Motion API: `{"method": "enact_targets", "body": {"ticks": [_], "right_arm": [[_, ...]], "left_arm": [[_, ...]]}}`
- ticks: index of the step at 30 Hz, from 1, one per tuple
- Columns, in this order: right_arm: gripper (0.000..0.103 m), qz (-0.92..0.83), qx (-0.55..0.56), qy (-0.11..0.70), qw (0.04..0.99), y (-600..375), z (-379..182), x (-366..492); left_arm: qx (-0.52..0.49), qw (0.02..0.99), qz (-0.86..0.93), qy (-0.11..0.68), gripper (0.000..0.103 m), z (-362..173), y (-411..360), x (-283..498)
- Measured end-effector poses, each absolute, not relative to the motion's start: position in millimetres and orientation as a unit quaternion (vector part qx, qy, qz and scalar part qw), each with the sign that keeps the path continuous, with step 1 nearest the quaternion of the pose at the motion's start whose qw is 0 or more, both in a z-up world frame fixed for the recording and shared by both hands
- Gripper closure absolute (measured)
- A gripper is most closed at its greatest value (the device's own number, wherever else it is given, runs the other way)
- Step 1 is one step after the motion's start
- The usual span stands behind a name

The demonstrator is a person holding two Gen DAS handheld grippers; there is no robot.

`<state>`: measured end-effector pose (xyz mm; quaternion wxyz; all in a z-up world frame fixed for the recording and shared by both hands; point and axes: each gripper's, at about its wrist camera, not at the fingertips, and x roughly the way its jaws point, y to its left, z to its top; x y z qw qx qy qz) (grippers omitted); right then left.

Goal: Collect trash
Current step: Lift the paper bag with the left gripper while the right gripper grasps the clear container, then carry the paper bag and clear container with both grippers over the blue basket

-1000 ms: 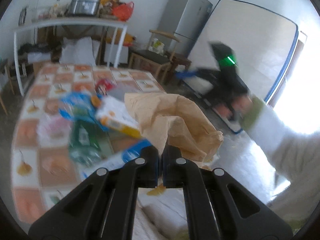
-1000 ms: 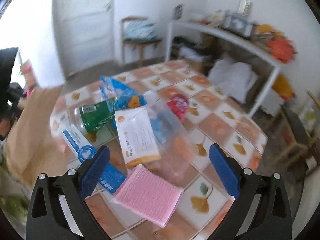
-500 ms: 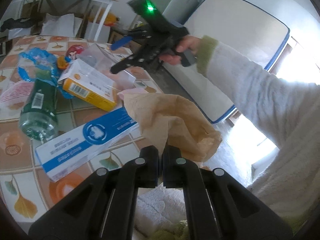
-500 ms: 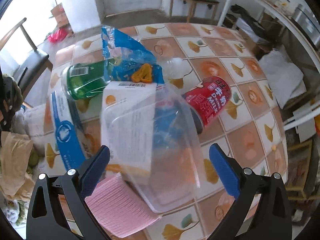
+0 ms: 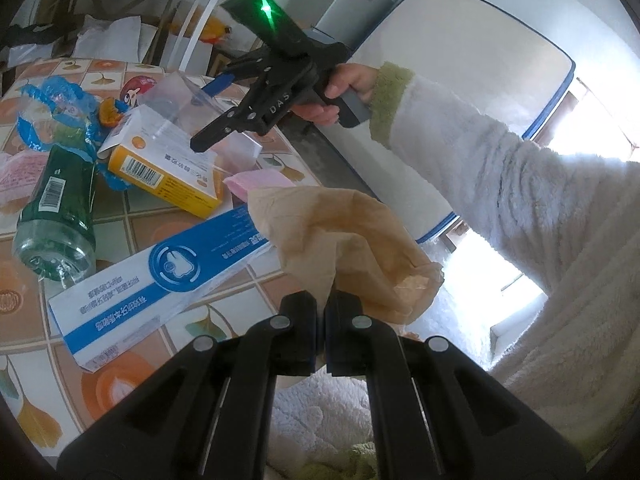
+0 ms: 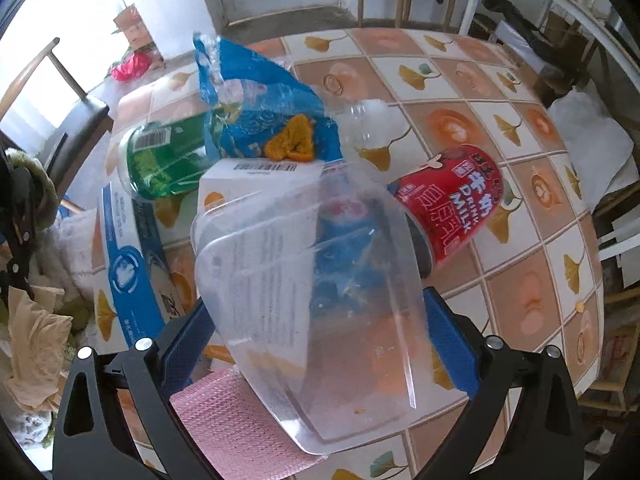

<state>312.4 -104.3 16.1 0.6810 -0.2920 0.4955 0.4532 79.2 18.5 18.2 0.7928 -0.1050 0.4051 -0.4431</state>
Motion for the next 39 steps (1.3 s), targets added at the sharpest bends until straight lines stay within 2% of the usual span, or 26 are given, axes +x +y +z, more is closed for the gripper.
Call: {"method": "enact_targets", "body": {"ticks": [10,16,23,39], "right_arm": [[0.014,0.404,-0.305,0.442,0.741,-110.7,49.5,282.8],[0.014,0.363,-0.279,0.392,0.798,-119.5,92.0,266.5],[0.014,0.307,-0.191,0.335,0.870,-148.6,138.7,232.5],[0.015,0.167,-0.001,0.290,0.942,-221.7,156.0,141.1]], "left_arm": [[-0.123,0.808,-0.419,0.396,0.102,19.0,25.7,69.4],[-0.124,0.823,-0.405,0.380,0.102,27.8,33.4,58.8],[-0.146,0.838,-0.387,0.356,0.102,43.0,49.6,49.3],[-0.176,0.849,-0.368,0.336,0.102,63.5,51.0,51.1]]}}
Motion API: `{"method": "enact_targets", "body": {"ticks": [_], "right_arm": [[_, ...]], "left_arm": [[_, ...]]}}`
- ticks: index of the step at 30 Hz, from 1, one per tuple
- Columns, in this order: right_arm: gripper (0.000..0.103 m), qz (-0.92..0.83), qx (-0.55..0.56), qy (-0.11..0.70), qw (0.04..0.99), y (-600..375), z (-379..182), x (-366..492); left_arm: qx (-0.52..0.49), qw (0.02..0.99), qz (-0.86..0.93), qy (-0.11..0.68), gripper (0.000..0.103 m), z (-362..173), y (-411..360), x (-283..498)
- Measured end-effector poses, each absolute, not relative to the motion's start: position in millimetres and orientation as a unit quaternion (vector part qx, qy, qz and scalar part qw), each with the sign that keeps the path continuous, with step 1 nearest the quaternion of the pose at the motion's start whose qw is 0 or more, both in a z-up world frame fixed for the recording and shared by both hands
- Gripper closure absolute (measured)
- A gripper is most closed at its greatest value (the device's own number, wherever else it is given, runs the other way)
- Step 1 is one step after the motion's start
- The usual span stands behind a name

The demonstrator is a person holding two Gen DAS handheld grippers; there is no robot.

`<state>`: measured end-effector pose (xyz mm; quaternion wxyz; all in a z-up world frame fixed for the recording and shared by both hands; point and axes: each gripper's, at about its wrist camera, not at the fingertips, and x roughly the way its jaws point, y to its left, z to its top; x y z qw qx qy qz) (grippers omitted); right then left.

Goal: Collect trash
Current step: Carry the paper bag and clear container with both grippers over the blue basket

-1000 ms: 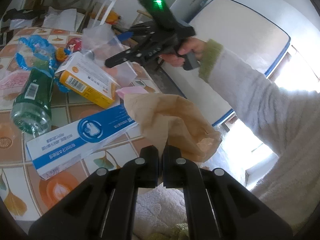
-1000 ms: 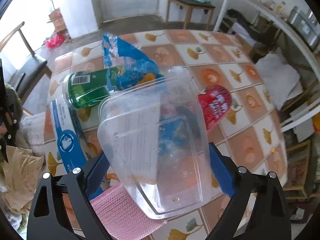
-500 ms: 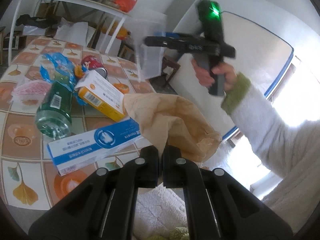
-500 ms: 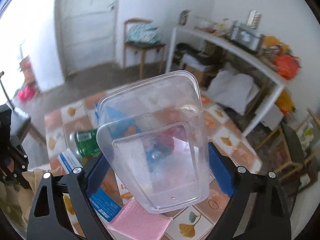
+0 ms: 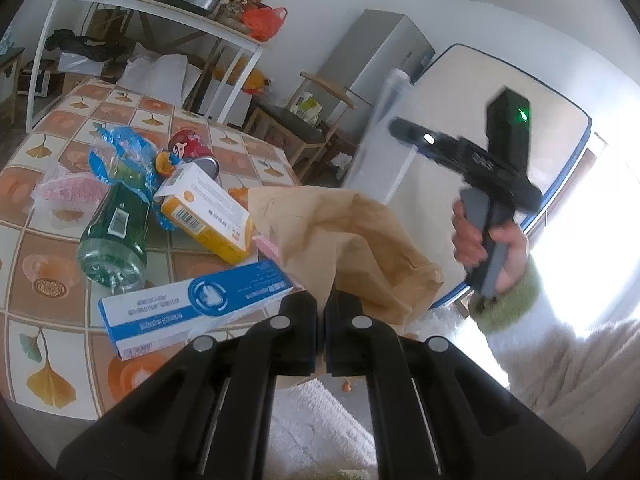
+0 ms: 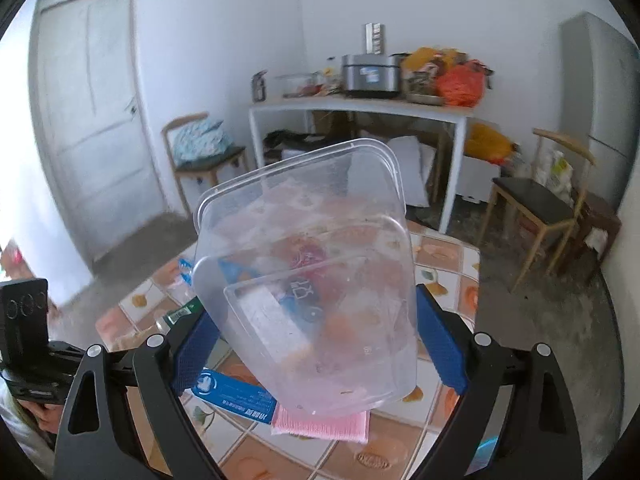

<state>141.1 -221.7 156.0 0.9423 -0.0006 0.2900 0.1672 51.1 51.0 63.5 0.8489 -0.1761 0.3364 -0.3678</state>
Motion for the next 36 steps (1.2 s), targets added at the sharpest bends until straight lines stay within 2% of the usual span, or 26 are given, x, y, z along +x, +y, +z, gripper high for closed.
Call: {"method": "enact_targets", "body": {"ticks": [12,21,28,36], "right_arm": [[0.015,0.096,0.107,0.268,0.953,-295.7,152.4,77.8],[0.014,-0.018,0.173,0.258,0.950,-383.0,134.0,8.1],[0.014,-0.108,0.257,0.269,0.922,-460.7,80.5,-38.0],[0.014,-0.194,0.369,0.302,0.857,-545.7,-21.9,-60.8]], "left_arm": [[-0.172,0.840,-0.392,0.332,0.102,90.2,7.1,66.9],[-0.118,0.809,-0.460,0.346,0.102,112.2,-94.8,102.9],[-0.044,0.759,-0.518,0.392,0.102,101.9,-225.4,124.3],[0.068,0.698,-0.507,0.501,0.101,25.1,-376.0,143.6]]}}
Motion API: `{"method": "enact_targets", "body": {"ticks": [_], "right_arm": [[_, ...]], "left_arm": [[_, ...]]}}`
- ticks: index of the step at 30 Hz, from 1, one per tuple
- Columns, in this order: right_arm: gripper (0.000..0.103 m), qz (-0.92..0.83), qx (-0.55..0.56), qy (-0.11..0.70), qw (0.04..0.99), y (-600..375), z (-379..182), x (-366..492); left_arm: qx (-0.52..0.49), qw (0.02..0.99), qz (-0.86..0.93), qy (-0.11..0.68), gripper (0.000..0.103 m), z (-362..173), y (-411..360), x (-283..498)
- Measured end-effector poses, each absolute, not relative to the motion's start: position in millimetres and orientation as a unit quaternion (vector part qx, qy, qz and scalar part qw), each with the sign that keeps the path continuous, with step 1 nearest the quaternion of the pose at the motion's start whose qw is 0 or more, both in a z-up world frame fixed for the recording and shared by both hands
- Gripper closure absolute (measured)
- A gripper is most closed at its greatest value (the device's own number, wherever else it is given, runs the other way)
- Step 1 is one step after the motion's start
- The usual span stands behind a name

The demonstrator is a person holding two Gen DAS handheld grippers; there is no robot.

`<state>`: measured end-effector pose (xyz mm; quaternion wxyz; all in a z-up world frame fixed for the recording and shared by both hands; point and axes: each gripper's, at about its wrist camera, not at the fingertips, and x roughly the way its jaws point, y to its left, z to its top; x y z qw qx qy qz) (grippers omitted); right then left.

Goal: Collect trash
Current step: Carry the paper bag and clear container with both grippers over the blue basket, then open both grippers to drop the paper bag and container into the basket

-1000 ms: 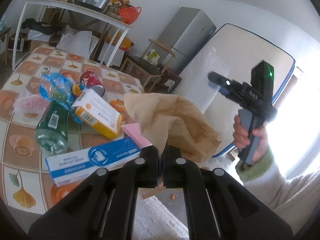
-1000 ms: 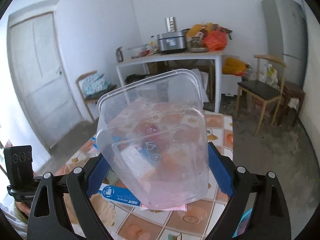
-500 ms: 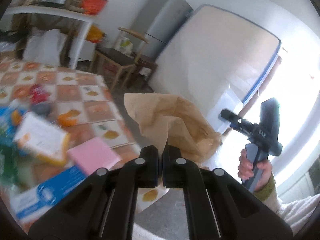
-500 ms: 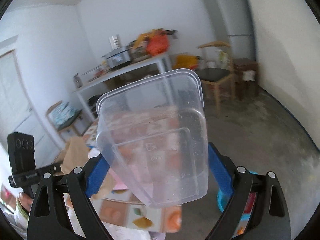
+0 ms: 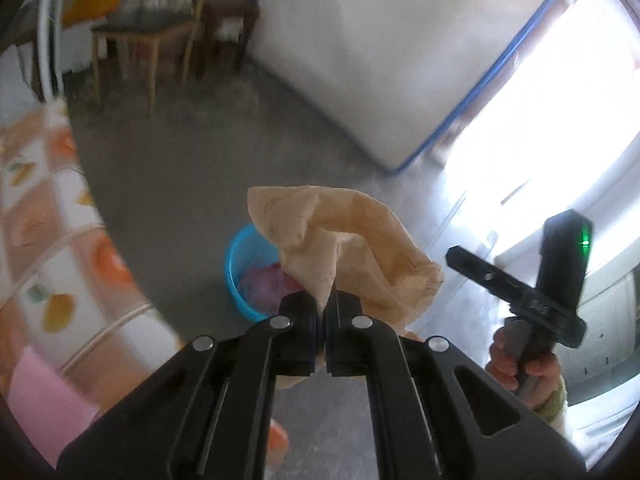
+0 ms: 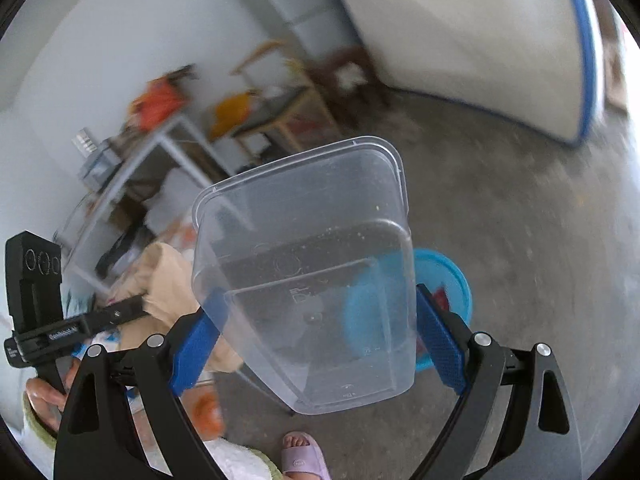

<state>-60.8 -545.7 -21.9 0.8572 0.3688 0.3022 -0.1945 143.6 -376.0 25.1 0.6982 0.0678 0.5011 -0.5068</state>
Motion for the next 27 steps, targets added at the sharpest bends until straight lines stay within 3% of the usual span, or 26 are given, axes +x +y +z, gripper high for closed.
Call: {"method": "enact_targets", "body": {"ticks": [12,13,14,16,21,27], "right_arm": [[0.014,-0.264,0.442,0.355,0.780,-609.4,-151.9,-35.0],[0.014,-0.270,0.442,0.358,0.777,-615.4,-158.5,-31.9],[0.014,-0.277,0.441,0.362,0.773,-620.4,-167.3,-28.3],[0.014,-0.290,0.443,0.370,0.764,-630.0,-181.5,-24.2],[0.014,-0.306,0.436,0.393,0.749,-644.1,-208.7,-19.0],[0.014,-0.278,0.437,0.412,0.750,-637.1,-222.2,7.1]], "left_arm": [[0.127,0.645,-0.442,0.610,0.100,-111.1,-517.4,179.9],[0.124,0.644,-0.441,0.613,0.089,-116.7,-522.2,182.0],[0.121,0.643,-0.438,0.616,0.069,-121.6,-524.7,184.7],[0.110,0.654,-0.422,0.618,0.049,-128.2,-528.0,191.6],[0.071,0.651,-0.424,0.626,0.049,-132.4,-526.2,204.0],[0.048,0.662,-0.452,0.596,0.049,-86.9,-501.6,199.4]]}}
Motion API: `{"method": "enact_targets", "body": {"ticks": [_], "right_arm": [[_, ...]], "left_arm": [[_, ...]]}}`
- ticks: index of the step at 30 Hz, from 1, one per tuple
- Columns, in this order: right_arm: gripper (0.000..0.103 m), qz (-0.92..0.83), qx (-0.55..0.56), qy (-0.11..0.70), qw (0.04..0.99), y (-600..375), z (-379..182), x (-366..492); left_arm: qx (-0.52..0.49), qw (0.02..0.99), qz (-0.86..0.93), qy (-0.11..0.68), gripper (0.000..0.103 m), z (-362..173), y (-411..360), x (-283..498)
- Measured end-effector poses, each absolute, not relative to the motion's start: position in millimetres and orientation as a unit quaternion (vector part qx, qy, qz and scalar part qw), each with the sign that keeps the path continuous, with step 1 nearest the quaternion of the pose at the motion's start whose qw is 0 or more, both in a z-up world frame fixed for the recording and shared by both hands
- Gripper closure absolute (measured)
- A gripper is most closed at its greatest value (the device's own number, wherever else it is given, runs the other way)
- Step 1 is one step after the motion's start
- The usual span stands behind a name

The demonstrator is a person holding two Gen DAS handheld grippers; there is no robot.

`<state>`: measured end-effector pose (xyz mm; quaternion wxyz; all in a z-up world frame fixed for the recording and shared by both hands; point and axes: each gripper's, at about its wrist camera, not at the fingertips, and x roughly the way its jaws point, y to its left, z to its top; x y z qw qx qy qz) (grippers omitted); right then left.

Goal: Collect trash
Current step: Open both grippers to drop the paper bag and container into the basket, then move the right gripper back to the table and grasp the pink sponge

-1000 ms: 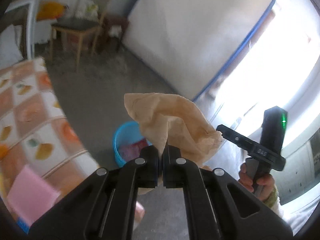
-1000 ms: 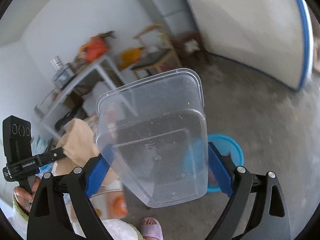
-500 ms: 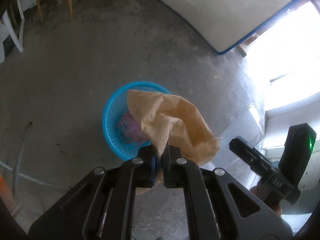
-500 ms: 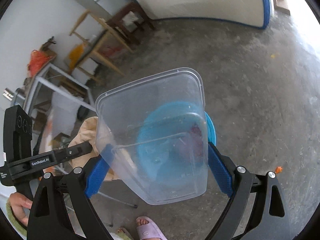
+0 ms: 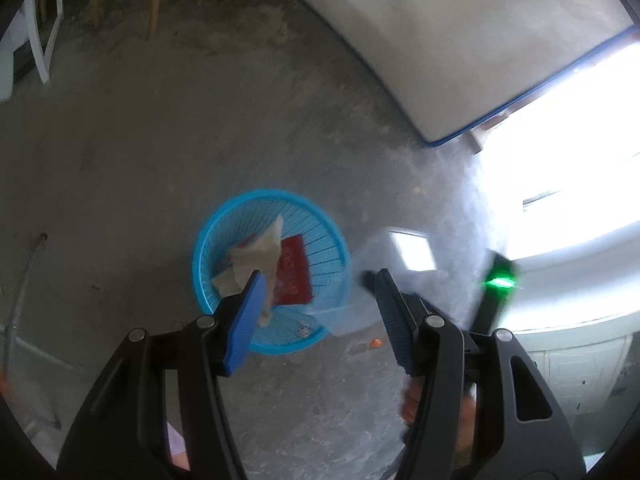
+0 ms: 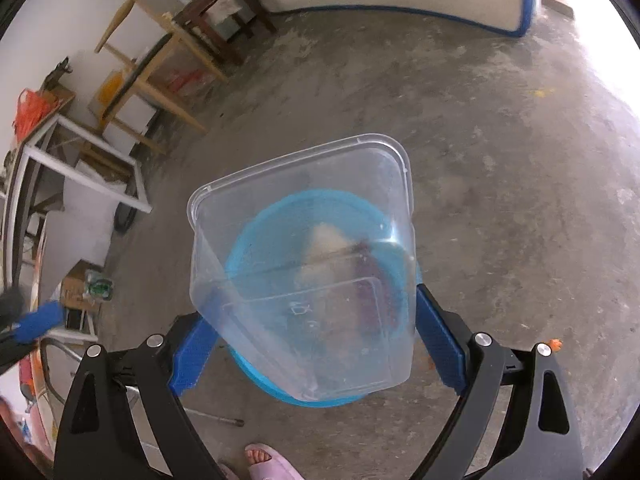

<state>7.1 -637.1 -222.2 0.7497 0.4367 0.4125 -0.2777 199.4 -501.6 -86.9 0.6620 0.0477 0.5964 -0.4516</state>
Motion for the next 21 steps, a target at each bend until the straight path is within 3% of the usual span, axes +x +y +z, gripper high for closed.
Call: {"method": "enact_targets", "body": {"ticks": [3,10,21], "right_arm": [[0.012,-0.256,0.430,0.438,0.746,-634.9,-234.5,32.7],[0.010,-0.229,0.394,0.533,0.713,-623.5,-276.0,80.8],[0.009,-0.204,0.435,0.464,0.744,-620.1,-241.0,56.6]], "left_arm": [[0.044,0.673,-0.470,0.569,0.048,-49.3,-478.8,190.9],[0.041,0.700,-0.498,0.510,0.032,25.5,-383.4,167.2],[-0.008,0.779,-0.419,0.465,0.028,47.1,-189.5,137.3]]}}
